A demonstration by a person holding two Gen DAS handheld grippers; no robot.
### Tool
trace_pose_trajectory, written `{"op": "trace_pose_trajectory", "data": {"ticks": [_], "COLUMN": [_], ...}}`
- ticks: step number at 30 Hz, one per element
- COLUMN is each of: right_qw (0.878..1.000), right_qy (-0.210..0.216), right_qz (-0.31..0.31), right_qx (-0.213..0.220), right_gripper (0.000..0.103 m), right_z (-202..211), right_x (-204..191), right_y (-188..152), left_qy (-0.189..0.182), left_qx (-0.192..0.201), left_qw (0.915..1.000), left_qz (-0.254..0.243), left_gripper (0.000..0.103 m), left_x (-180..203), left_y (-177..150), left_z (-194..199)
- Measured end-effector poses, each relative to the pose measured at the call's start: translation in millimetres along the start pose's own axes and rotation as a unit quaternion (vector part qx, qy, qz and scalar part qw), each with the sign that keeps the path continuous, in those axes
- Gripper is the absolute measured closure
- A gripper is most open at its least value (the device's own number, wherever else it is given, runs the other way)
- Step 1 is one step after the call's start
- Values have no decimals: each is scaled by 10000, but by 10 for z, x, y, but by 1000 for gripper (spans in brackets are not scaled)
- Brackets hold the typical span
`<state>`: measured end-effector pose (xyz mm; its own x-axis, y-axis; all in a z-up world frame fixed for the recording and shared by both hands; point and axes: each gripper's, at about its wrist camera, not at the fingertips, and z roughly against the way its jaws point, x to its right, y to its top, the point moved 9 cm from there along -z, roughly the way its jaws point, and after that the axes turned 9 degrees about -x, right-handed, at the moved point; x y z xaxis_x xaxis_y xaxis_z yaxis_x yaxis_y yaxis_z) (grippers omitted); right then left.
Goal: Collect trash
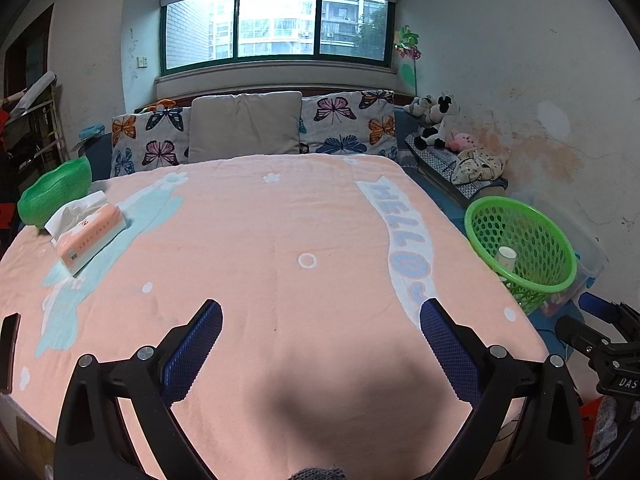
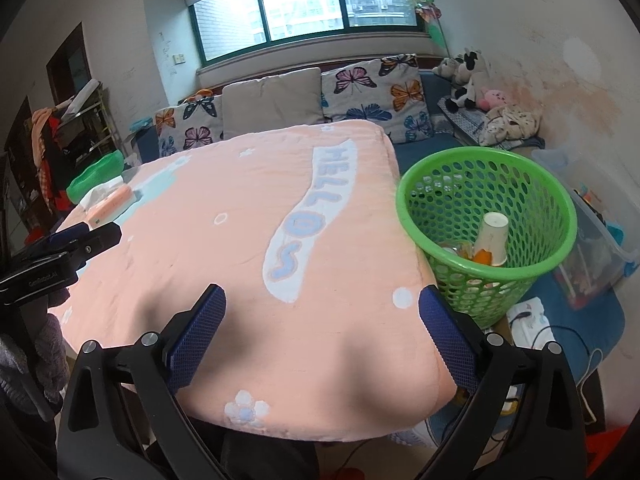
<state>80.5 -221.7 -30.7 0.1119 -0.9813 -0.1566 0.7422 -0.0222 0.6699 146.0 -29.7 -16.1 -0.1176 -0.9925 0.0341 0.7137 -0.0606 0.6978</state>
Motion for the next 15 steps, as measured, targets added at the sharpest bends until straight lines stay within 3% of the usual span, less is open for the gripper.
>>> {"op": "trace_pose_trajectory", "data": {"ticks": [15], "right_qw": [9999], "right_qy": [34], "right_qz": [86], "right_qx": [-43], "right_gripper": [5], "right_z": [-35], "right_x": [-72], "right_y": [-15], "left_qy": [92], "left_qx": [-15], "left_qw": [9999], "left_qz": [57], "left_gripper": [7], "left_x": [-37], "left_y": [-25], "left_z": [5]}}
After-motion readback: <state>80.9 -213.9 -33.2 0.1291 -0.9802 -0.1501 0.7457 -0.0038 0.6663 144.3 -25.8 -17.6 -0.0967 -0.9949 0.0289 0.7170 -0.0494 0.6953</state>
